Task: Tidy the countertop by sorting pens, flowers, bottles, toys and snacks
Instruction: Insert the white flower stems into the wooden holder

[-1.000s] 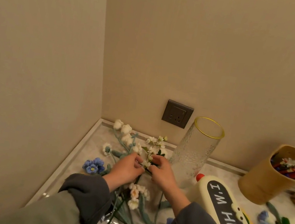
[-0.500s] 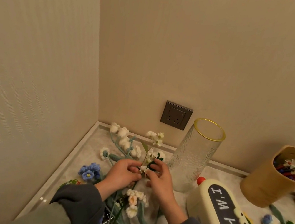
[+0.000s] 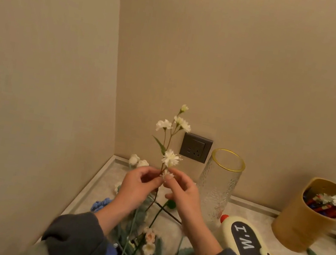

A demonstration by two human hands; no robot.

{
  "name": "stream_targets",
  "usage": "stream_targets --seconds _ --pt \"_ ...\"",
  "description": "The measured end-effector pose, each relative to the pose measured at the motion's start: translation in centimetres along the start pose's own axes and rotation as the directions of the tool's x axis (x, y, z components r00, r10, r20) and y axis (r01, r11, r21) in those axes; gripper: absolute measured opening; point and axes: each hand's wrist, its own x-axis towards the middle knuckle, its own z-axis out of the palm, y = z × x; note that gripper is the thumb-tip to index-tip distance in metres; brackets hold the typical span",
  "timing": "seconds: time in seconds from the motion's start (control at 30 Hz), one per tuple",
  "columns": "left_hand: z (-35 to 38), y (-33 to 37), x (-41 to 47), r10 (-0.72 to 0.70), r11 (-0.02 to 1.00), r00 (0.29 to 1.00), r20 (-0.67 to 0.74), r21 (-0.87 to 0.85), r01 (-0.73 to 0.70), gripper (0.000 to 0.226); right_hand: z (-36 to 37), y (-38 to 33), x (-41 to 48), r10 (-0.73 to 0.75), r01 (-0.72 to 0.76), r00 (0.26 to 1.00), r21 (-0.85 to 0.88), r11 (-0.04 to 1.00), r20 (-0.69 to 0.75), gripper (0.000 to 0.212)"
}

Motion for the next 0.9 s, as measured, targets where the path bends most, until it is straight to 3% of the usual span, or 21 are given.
stream_targets --seconds 0.17,0.37,0.67,0.9 --pt "1.4 4.1 -1.1 0.046 0.996 0.999 0.026 -0.08 -0.044 0.016 -1.4 -4.0 -1.4 -0.084 0.083 0.996 0.045 0.996 0.006 0.016" --pt "6.0 7.6 -2.2 0.072 0.988 0.997 0.036 -0.14 -0.066 0.015 -6.4 -6.4 -3.4 -0.074 0.076 0.997 0.076 0.994 -0.032 0.017" --pt "17.8 11.2 -3.9 0.143 0.982 0.984 0.103 -0.139 -0.128 0.015 -18.8 -8.4 -6.6 -0.131 0.116 0.988 -0.167 0.979 -0.08 0.013" --pt "27.8 12.7 -4.2 0.145 0.986 0.982 0.12 -0.102 -0.133 0.017 -29.1 -9.2 -7.7 -0.183 0.117 0.963 -0.311 0.943 -0.196 0.015"
